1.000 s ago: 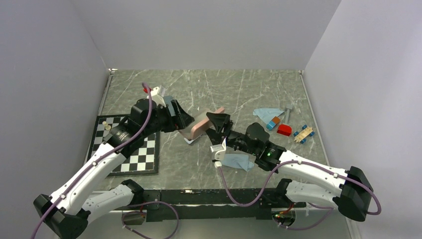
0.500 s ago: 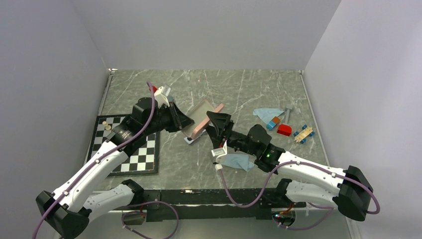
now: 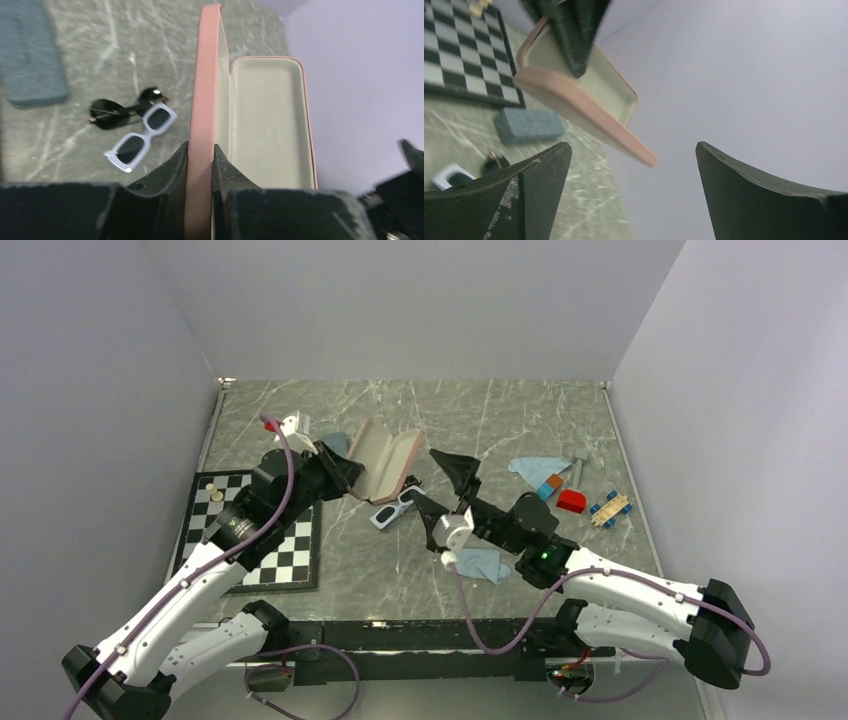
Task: Organize the sunglasses
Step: Pass from the right arm to the left, then place the opened sunglasses case at the center of the board.
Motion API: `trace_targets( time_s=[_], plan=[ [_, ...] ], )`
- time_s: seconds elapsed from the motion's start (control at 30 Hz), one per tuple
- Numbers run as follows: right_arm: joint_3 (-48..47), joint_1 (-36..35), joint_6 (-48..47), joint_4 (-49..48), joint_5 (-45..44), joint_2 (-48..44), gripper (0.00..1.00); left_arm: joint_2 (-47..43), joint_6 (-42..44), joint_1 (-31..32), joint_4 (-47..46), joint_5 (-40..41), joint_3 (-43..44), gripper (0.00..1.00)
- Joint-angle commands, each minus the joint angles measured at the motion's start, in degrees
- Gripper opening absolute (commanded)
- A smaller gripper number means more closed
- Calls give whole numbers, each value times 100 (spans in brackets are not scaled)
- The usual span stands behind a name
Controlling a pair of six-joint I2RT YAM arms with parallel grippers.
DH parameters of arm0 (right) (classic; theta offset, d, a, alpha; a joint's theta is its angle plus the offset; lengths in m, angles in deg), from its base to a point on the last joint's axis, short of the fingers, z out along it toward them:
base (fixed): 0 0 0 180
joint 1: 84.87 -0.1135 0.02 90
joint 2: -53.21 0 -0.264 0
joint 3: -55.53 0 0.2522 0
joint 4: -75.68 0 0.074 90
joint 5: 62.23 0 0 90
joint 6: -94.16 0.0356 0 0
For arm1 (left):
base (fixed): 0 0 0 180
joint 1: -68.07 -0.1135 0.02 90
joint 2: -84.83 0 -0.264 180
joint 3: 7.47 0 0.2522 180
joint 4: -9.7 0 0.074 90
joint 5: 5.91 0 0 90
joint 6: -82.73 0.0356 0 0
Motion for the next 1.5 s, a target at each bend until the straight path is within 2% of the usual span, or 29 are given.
trace_targets(
  time_s=[0.0, 0.07, 0.13, 0.2, 0.23, 0.33, 0.43, 0.67, 0.9, 0.97, 1.2, 1.33, 1.47],
  plan=[
    [-623, -21, 3862, -292, -1169, -330, 100, -248, 94, -20, -812, 1447, -327, 0],
    [-1457, -3, 6084, 957, -2282, -158, 100, -245, 105, 2, -963, 1649, -497, 0],
    [-2576, 19, 7902, 2927, -3055, 316, 100, -236, 78, 66, -1189, 1903, -680, 0],
    [-3501, 35, 8802, 4528, -3247, 911, 100, -194, -40, 168, -1305, 2165, -822, 0],
    [-3833, 34, 8866, 4759, -3172, 1160, 100, -159, -68, 236, -1409, 2347, -915, 0],
    [-3966, 39, 9161, 4887, -3308, 1523, 100, -91, -267, 346, -1521, 2611, -1157, 0],
    [-3686, 76, 9445, 4551, -3592, 1600, 100, -39, -508, 373, -1545, 2616, -1327, 0],
    [-3752, 301, 9970, 4650, -3328, 2243, 100, -11, -1415, 616, -1628, 3094, -1724, 0],
    [-3809, 365, 10170, 4547, -2508, 2864, 100, 577, -1344, 783, -1803, 3017, -1559, 0],
    [-3816, 382, 10202, 4597, -2557, 2935, 100, 784, -1159, 800, -2130, 2920, -1565, 0],
    [-3080, 661, 10605, 4619, -3320, 2215, 100, 1866, -1068, 962, -3246, 2629, -1631, 0],
    [-2642, 926, 10717, 4804, -3580, 1693, 100, 2541, -913, 1108, -4270, 1947, -1556, 0],
    [-2245, 1203, 10789, 5060, -3805, 1186, 100, 3346, -1087, 1201, -4409, 1284, -1022, 0]
  ],
)
